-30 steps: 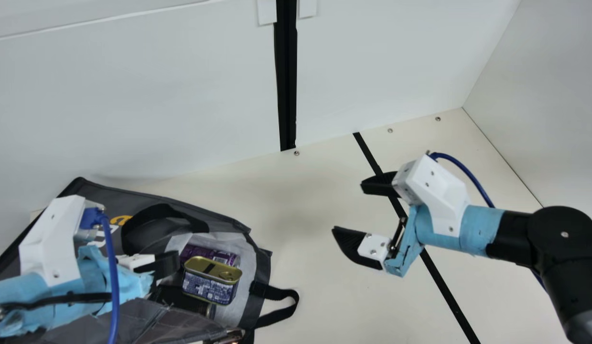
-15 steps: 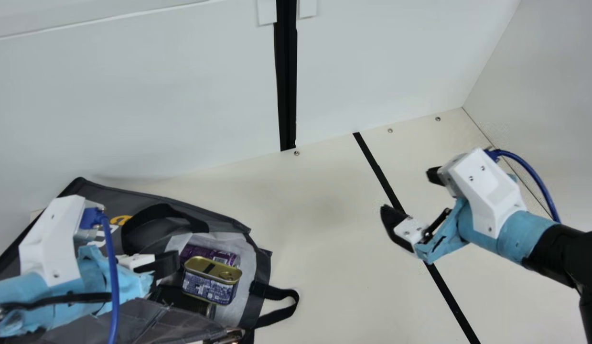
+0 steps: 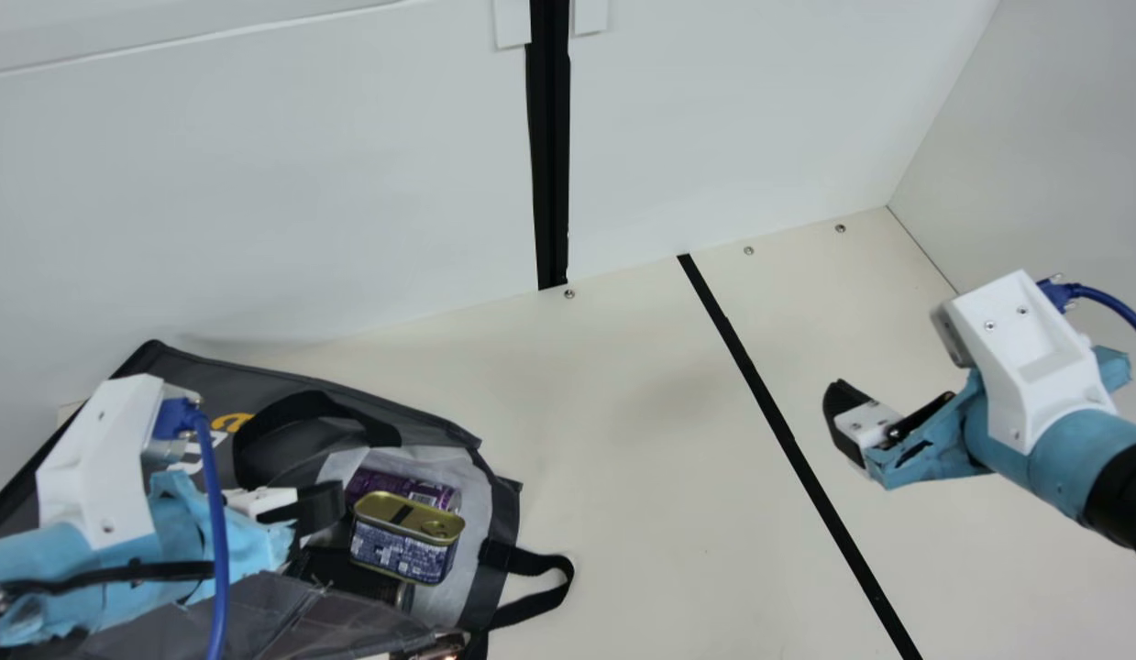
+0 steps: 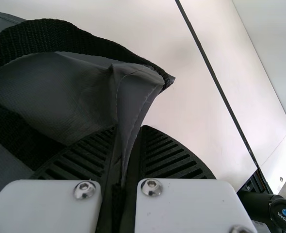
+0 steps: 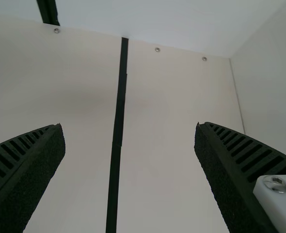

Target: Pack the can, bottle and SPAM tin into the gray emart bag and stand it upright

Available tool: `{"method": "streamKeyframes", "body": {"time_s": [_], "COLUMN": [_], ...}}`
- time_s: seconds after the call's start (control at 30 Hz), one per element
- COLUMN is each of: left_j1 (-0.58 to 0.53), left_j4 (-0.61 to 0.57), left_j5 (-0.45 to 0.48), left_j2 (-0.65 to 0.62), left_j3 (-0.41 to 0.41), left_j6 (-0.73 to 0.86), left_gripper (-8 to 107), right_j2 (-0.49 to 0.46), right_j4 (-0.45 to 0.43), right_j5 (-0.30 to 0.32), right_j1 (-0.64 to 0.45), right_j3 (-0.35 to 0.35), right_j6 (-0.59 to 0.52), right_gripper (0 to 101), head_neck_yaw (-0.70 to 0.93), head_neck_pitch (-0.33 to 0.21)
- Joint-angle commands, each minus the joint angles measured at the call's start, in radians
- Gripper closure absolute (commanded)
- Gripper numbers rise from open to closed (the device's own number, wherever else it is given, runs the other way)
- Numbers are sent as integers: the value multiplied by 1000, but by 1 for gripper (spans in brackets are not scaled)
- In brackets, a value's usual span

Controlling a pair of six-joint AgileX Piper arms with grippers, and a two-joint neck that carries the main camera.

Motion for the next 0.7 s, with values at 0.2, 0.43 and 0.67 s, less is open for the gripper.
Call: {"method": "streamKeyframes", "body": {"time_s": [0.2, 0.43, 0.67], "left_j1": [0, 0, 0], "left_j4": [0, 0, 0], "left_j5": [0, 0, 0], "left_j2": [0, 0, 0], "left_j3": [0, 0, 0], "left_j6": [0, 0, 0], "left_gripper": [107, 107, 107], "right_j2": [-25, -43, -60], "right_j4": [-207, -305, -357], "right_j5": [90, 207, 318], "right_j1": [22, 57, 98], "right_j3": [-73, -142, -212], "right_j6": [252, 435, 580], "right_gripper": [6, 6, 6], "head_neck_yaw": [-2, -2, -2], "head_neck_pitch": [-23, -23, -23]}}
